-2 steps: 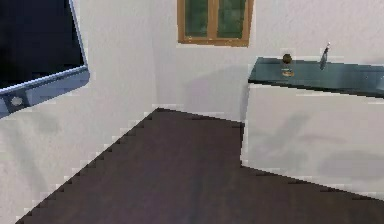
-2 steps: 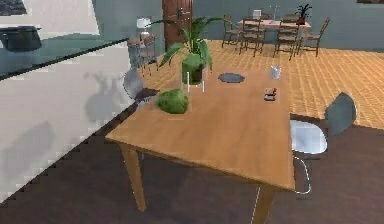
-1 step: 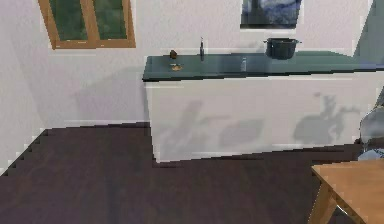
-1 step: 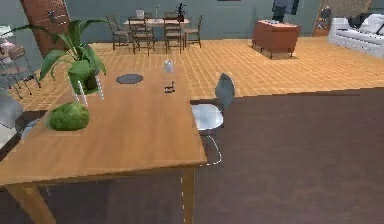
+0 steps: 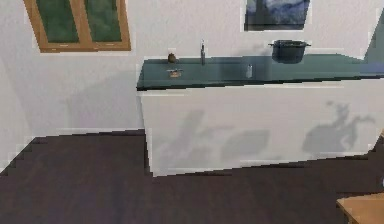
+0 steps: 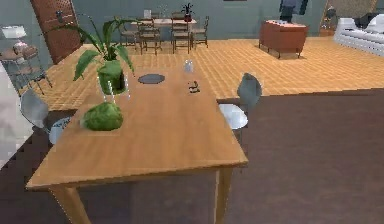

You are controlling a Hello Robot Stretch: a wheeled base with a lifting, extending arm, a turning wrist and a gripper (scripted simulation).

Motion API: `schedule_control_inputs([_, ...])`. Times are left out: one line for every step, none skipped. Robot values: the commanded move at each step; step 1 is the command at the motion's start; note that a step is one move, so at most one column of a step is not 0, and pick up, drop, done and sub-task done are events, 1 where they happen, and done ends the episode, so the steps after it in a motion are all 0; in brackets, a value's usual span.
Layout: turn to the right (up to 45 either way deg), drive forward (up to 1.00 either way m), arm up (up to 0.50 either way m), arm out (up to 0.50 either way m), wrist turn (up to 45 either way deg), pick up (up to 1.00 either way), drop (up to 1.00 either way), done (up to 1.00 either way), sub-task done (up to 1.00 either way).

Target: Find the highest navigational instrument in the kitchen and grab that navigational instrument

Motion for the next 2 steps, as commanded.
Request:
schedule_control_inputs([15.0, 0.00, 0.00, 0.00, 0.0, 0.00, 0.00, 0.00, 0.00])
schedule_control_inputs([0.0, 0.35, 0.00, 0.00, 0.0, 0.00, 0.00, 0.00, 0.00])
